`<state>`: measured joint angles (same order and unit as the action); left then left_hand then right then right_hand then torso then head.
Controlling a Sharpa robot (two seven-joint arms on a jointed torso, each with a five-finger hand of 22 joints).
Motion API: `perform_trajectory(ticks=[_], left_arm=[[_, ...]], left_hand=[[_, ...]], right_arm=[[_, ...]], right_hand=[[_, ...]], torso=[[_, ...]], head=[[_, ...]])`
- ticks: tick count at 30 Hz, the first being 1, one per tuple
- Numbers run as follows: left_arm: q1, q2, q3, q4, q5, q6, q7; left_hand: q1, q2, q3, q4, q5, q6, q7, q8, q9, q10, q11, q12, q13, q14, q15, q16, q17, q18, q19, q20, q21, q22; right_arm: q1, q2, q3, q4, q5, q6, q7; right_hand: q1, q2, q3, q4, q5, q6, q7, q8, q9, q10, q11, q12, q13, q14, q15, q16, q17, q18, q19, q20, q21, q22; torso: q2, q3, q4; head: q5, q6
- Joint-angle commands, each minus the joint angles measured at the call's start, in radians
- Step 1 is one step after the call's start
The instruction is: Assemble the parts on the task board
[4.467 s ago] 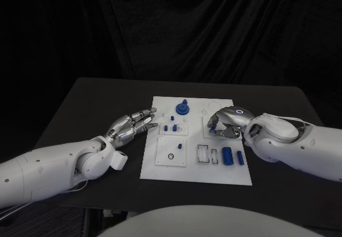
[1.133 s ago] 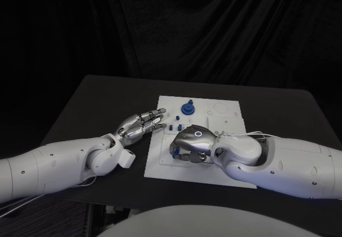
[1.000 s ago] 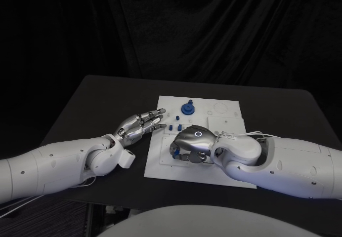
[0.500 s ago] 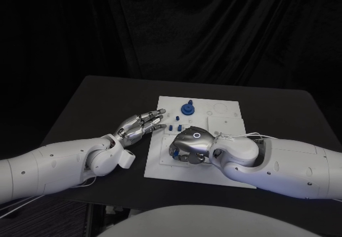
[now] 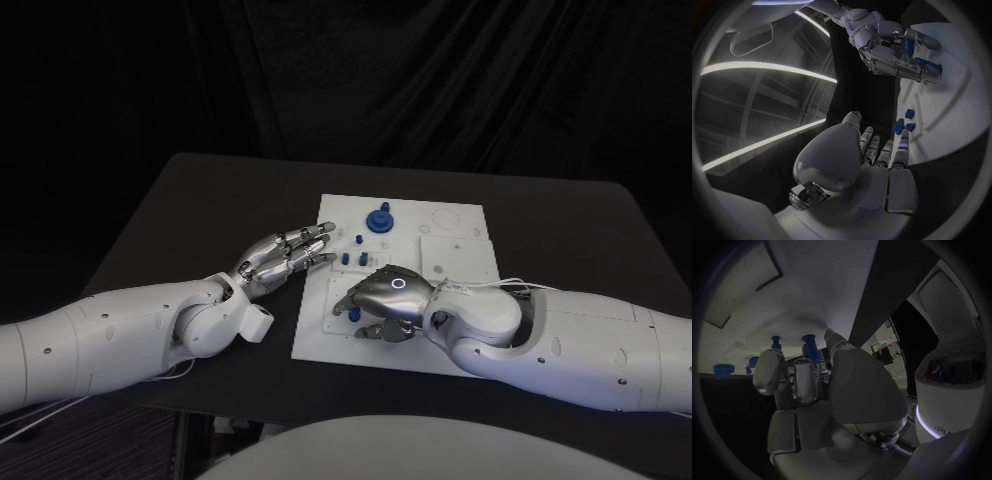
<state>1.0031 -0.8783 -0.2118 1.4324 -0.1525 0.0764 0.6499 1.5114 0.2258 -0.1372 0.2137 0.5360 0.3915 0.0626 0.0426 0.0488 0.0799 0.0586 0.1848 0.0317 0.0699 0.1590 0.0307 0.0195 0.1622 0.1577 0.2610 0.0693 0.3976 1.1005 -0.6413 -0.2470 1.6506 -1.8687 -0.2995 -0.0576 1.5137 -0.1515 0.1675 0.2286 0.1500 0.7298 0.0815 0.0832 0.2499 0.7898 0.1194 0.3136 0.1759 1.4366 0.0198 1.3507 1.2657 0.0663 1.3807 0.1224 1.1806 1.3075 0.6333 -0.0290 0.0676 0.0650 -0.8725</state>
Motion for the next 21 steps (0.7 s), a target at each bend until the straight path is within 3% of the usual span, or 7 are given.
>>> perform_trajectory(ticks=[1,4,7,9,12,18,21], left_arm=[[-0.002,-0.001,0.001,0.003,0.005,0.012,0.009],[-0.002,-0.003,0.001,0.003,0.005,0.011,0.009],[-0.003,-0.006,0.001,0.003,0.005,0.009,0.01],[-0.003,-0.007,0.001,0.003,0.005,0.008,0.011],[-0.003,-0.011,0.001,0.003,0.005,0.005,0.012],[-0.003,-0.015,0.001,0.004,0.005,-0.002,0.013],[-0.004,-0.017,0.001,0.005,0.005,-0.005,0.013]], left_hand=[[-0.003,0.01,0.004,0.0,0.004,-0.001,-0.002,0.006,0.001,-0.003,-0.004,0.0,0.0,-0.005,-0.001,0.006,-0.001,0.011,-0.005,-0.003,-0.005,-0.002],[-0.003,0.01,0.004,0.0,0.004,-0.001,-0.002,0.006,0.001,-0.003,-0.004,0.0,0.0,-0.005,-0.001,0.006,-0.001,0.011,-0.005,-0.003,-0.005,-0.002],[-0.003,0.01,0.006,0.0,0.005,0.0,-0.002,0.006,0.001,-0.004,-0.004,0.001,0.0,-0.005,-0.001,0.007,-0.001,0.01,-0.006,-0.004,-0.006,-0.004],[-0.003,0.01,0.006,0.0,0.005,-0.001,-0.002,0.006,0.001,-0.004,-0.004,0.001,0.0,-0.005,-0.001,0.007,-0.001,0.01,-0.007,-0.004,-0.006,-0.006],[-0.003,0.01,0.006,0.0,0.005,-0.001,-0.002,0.006,0.001,-0.004,-0.004,0.001,0.0,-0.005,-0.001,0.007,-0.001,0.01,-0.007,-0.004,-0.006,-0.006],[-0.003,0.01,0.006,0.0,0.005,0.001,-0.002,0.006,0.001,-0.003,-0.004,0.001,0.0,-0.005,-0.001,0.007,-0.001,0.01,-0.006,-0.004,-0.006,-0.004],[-0.003,0.011,0.007,0.0,0.007,0.003,-0.002,0.006,0.002,-0.003,-0.005,0.003,0.001,-0.005,-0.002,0.007,-0.001,0.01,-0.006,-0.004,-0.006,-0.004]], right_arm=[[0.001,-0.018,0.001,0.012,-0.013,-0.026,-0.025],[0.012,-0.038,0.001,0.024,-0.01,-0.062,-0.025],[0.044,-0.075,0.001,0.047,0.028,-0.119,-0.014],[0.062,-0.094,0.001,0.059,0.052,-0.145,-0.009],[0.116,-0.15,0.001,0.096,0.115,-0.203,0.003],[0.219,-0.263,0.001,0.167,0.217,-0.231,0.0],[0.265,-0.329,0.0,0.2,0.249,-0.182,-0.013]], right_hand=[[0.008,-0.016,-0.038,0.039,-0.011,-0.058,-0.019,-0.01,-0.02,-0.103,0.008,0.036,0.023,-0.019,0.002,-0.011,-0.015,0.023,-0.02,0.004,-0.034,0.143],[0.021,-0.039,-0.059,0.064,-0.01,-0.107,-0.026,-0.013,-0.039,-0.178,0.016,0.057,0.031,-0.032,0.007,-0.02,-0.028,0.028,-0.035,0.01,-0.063,0.136],[0.024,-0.063,-0.077,0.067,-0.008,-0.155,-0.042,-0.015,-0.059,-0.249,0.017,0.074,0.033,-0.042,0.009,-0.026,-0.038,0.031,-0.044,0.012,-0.081,0.132],[0.028,-0.064,-0.078,0.068,-0.004,-0.162,-0.044,-0.015,-0.062,-0.265,0.017,0.083,0.034,-0.041,0.01,-0.024,-0.036,0.031,-0.044,0.012,-0.081,0.133],[0.042,-0.058,-0.073,0.067,0.014,-0.163,-0.035,-0.01,-0.065,-0.291,0.02,0.103,0.036,-0.043,0.012,-0.023,-0.037,0.032,-0.045,0.014,-0.085,0.133],[0.075,-0.002,-0.036,0.06,0.046,-0.084,-0.017,0.031,-0.052,-0.28,0.01,0.191,0.049,-0.035,0.004,-0.01,-0.026,0.028,-0.03,0.008,-0.062,0.14],[0.098,0.034,-0.013,0.041,0.118,0.005,0.011,0.081,-0.04,-0.167,-0.003,0.28,0.067,-0.015,-0.007,0.007,-0.007,0.018,-0.001,-0.002,-0.011,0.153]], torso=[[0.001,0.0004,-0.0001],[0.001,0.0003,0.0003],[0.001,0.0004,-0.0002],[0.001,0.0004,-0.0002],[0.001,0.0008,-0.0004],[0.0,0.0011,0.0008],[0.0,0.0009,0.0006]], head=[[0.002,0.0],[0.0,0.0],[-0.001,0.0],[-0.003,0.0],[-0.008,0.0],[-0.024,0.0],[-0.046,0.0]])
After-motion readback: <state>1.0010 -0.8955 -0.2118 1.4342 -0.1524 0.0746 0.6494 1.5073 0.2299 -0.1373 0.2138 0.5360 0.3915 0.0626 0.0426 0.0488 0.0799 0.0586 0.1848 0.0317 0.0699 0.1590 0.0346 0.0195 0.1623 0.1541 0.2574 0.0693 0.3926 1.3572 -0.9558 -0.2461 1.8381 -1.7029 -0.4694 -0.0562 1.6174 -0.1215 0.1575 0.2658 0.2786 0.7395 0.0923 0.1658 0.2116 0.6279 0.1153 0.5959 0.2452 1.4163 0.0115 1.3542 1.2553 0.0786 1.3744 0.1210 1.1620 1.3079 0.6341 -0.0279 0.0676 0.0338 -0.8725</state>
